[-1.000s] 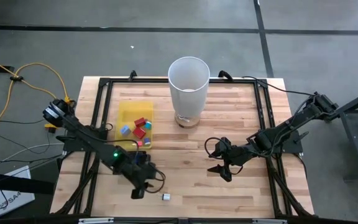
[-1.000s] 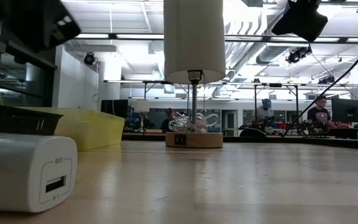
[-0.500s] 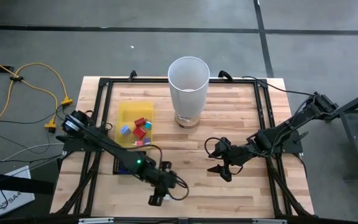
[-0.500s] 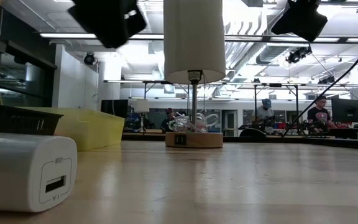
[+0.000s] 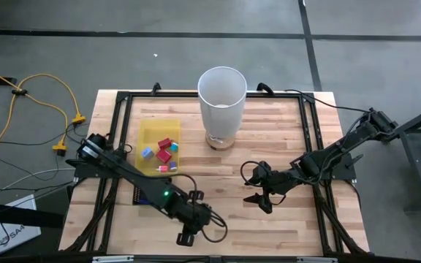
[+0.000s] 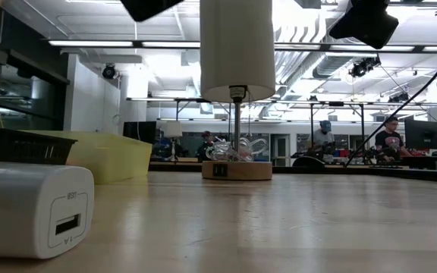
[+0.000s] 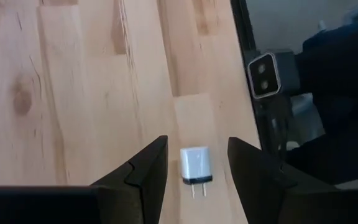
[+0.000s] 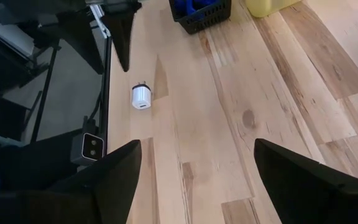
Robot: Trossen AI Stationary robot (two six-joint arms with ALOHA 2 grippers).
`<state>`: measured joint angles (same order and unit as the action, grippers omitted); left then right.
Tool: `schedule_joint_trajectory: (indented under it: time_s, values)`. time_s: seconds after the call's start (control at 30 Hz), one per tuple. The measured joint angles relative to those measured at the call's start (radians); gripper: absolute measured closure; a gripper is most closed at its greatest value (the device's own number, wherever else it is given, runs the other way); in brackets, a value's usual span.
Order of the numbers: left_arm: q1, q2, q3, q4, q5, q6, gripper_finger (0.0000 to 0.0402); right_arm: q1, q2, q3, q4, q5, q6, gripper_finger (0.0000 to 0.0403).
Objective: Pick & Place Office items
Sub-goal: Put the white charger adapter into the yellow bin
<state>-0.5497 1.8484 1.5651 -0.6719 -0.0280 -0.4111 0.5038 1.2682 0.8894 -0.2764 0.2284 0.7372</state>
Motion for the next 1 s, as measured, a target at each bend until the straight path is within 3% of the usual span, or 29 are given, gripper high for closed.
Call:
schedule_joint_trajectory:
  time_s: [0.4, 1.0]
  values:
    - [-0.042, 0.000, 0.004, -0.014, -0.058, -0.028, 0.0241, 0.000, 0.000, 0.000, 0.004, 0.000, 0.000, 0.0103]
    - [-0.069, 0.127, 0.003, -0.029, -0.056, -0.182, 0.0241, 0.000, 0.000, 0.000, 0.028, 0.000, 0.000, 0.0103]
